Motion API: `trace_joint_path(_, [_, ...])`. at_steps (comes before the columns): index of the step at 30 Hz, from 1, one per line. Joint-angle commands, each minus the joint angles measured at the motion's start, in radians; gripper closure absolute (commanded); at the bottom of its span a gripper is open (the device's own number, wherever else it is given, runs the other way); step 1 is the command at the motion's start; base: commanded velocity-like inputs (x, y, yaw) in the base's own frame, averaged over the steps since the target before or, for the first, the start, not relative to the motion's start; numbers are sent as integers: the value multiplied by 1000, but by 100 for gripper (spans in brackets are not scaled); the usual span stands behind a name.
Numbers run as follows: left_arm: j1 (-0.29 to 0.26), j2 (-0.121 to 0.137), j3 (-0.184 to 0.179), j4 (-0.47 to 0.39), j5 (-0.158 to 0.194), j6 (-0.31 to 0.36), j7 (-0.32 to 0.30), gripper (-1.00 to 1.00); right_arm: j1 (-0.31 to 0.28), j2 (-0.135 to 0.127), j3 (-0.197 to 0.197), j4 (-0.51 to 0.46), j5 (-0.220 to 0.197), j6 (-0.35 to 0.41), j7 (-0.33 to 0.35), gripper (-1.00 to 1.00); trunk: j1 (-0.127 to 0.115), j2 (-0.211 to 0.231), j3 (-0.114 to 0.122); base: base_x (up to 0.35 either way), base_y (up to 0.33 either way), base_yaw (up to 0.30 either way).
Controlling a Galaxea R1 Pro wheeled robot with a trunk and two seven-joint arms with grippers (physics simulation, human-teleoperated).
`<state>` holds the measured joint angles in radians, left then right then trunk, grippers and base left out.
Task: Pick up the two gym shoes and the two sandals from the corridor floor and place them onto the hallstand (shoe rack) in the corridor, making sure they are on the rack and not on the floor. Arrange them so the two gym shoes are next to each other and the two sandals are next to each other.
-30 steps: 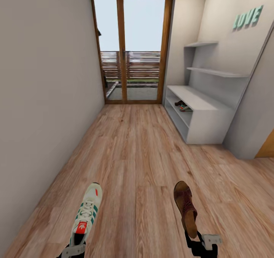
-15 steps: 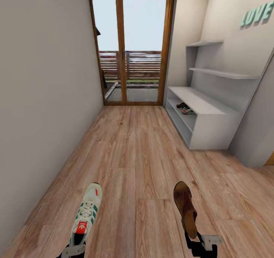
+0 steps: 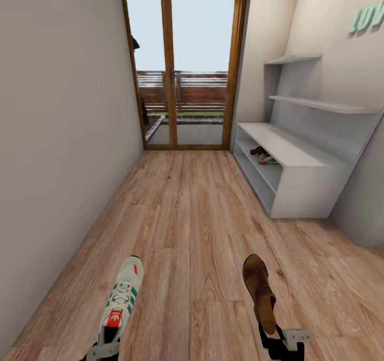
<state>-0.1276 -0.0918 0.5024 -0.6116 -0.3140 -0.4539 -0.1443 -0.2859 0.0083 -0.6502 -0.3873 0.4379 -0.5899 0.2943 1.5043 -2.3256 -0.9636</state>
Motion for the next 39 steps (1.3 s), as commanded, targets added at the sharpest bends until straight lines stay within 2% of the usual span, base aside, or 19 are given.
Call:
trace_joint_path(1, [-1,-2,8,0,-5,-3,-9,100,-1,1,-8,-1,-1,-1,9,100,0,0,-1,334,0,0])
trace_joint_path(39, [-1,0,9,0,-5,-3,-9,100,0,2,-8,13,2,-2,9,100,0,0,-1,334,0,0])
